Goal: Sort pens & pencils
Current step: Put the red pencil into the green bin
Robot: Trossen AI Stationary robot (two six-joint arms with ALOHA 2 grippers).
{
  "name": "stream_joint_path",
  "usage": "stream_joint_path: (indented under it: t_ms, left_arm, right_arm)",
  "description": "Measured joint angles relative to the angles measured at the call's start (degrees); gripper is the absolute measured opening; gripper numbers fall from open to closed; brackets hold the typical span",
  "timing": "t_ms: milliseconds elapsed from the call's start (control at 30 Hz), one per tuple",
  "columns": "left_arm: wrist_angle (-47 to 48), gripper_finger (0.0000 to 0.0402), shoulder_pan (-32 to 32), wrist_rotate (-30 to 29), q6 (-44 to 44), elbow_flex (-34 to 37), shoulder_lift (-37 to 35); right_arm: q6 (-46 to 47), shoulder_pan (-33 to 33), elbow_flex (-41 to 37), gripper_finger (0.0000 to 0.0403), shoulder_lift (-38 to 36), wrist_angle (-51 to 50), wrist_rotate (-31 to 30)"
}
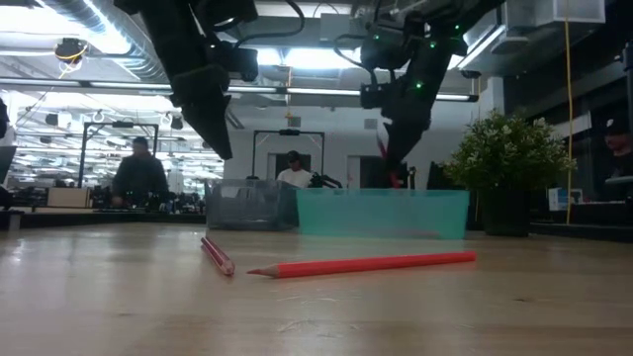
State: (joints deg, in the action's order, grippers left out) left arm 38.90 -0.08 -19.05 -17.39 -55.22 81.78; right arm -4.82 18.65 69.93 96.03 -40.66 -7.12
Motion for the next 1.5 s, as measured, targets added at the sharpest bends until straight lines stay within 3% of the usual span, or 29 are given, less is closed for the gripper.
stream_joint_path:
  t_ms: [533, 800, 967, 1100, 1300, 1500]
  left_arm:
    - [0.0, 0.0125, 0.0, 0.1, 1.5, 0.0, 0.0]
    - [0.0, 0.0125, 0.0, -0.1, 2.0, 0.0, 0.0]
    - [-0.3, 0.0125, 0.1, -5.1, 2.9, 0.0, 0.0]
    - [-1.7, 0.0125, 0.0, -5.7, 3.0, 0.0, 0.0]
    - [-2.0, 0.0125, -0.7, -5.0, 7.5, 0.0, 0.0]
    - [-5.1, 0.0125, -3.8, 3.5, 15.2, 0.0, 0.0]
  right_arm:
    - [0.0, 0.0, -0.4, 0.0068, 0.3, 0.4, 2.4]
    - [-0.3, 0.0, -0.3, 0.0070, -0.1, 3.9, -5.0]
    - [1.6, -0.1, 4.0, 0.0071, -0.1, -0.9, -5.1]
    - [5.7, -0.7, 7.3, 0.0071, -0.1, -3.2, -4.8]
    - [5.8, -3.0, 7.6, 0.0071, -0.2, -4.9, 3.9]
    - [4.5, -9.4, 7.6, 0.0071, -0.2, -5.4, 5.6]
